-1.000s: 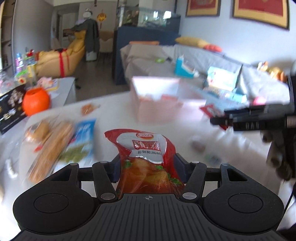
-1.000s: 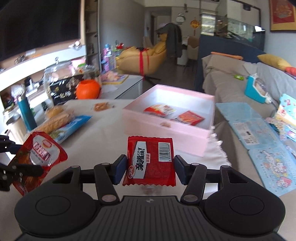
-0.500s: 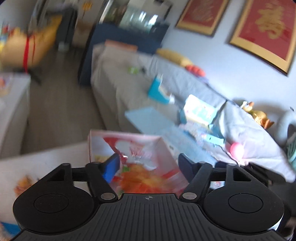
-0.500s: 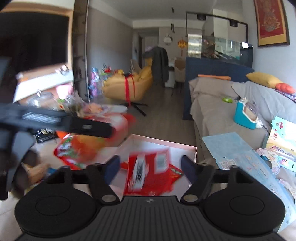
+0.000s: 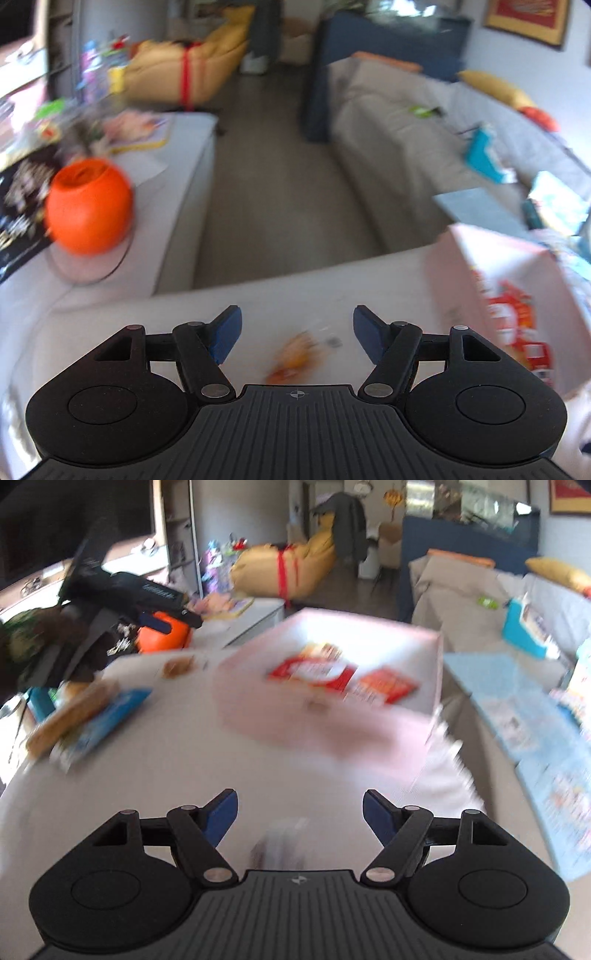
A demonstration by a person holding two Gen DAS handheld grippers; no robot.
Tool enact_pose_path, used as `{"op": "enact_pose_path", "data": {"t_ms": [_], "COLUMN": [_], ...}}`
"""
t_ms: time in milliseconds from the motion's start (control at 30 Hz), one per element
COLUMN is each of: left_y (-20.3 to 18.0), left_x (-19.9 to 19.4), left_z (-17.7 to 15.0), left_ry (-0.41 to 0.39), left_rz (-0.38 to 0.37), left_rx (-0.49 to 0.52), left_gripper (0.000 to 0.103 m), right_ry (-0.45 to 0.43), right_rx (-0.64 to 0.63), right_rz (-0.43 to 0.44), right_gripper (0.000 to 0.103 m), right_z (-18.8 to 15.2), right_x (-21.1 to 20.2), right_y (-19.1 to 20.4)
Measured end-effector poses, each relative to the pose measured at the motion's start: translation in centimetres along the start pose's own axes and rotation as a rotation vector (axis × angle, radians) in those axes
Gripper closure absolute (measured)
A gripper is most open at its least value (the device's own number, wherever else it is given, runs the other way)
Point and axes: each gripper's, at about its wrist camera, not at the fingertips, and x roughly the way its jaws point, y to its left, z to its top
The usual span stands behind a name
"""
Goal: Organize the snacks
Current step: 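Grasp the small orange-wrapped snack with the left tool while the right tool grasps the clear hawthorn packet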
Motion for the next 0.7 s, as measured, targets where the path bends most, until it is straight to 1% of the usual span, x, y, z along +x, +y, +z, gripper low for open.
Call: {"op": "enact_pose_path", "data": {"t_ms": [67,133,167,200,233,300,433,500,633,700], "left_y": [0.2,-0.7,-1.3,-1.8,-2.1,-2.6,-4.7,-5.8,-7.5,-8.2], "left_x": [0.5,0.9,1.1,1.2,0.8,-0.1,-2.7,-4.5,-8.2,-9.7], "left_z": [-0.5,-0.9,-1.3,-1.6,-2.1,-3.1,-6.0,-7.8,-11.1,-13.0], "left_ry": [0.019,0.039,0.051,0.062,0.072,0.067,0.071,0.082,0.064,0.066], "left_rz": [-0.02,-0.028,-0.023,-0.011,-0.009,-0.028,-0.095,-0.147,-0.197,-0.221], "left_rx": [0.011,0.056,0.082,0.102,0.11,0.099,0.108,0.125,0.15,0.156], "left_gripper": [0.031,0.039,0.056,0.081,0.08,0.08,0.08,0.08,0.08,0.08], "right_ry": [0.012,0.021,0.028,0.035,0.042,0.049,0.055,0.047,0.022,0.011], "right_rx": [0.002,0.013,0.026,0.04,0.056,0.08,0.094,0.079,0.002,-0.013], "right_rz": [0.009,0.011,0.015,0.018,0.017,0.005,-0.015,-0.032,-0.092,-0.103], "right_gripper": [0.028,0.028,0.028,0.028,0.028,0.028,0.028,0.028,0.027,0.027], "right_z": [-1.1,-1.7,-2.1,-2.4,-2.6,-2.9,-3.8,-4.4,-5.3,-5.5], "right_x": [0.0,0.1,0.2,0.2,0.3,-0.1,-0.6,-0.7,-0.8,-0.9], "right_y": [0.6,0.9,0.8,0.8,0.6,0.2,-0.5,-0.3,1.0,1.5]}}
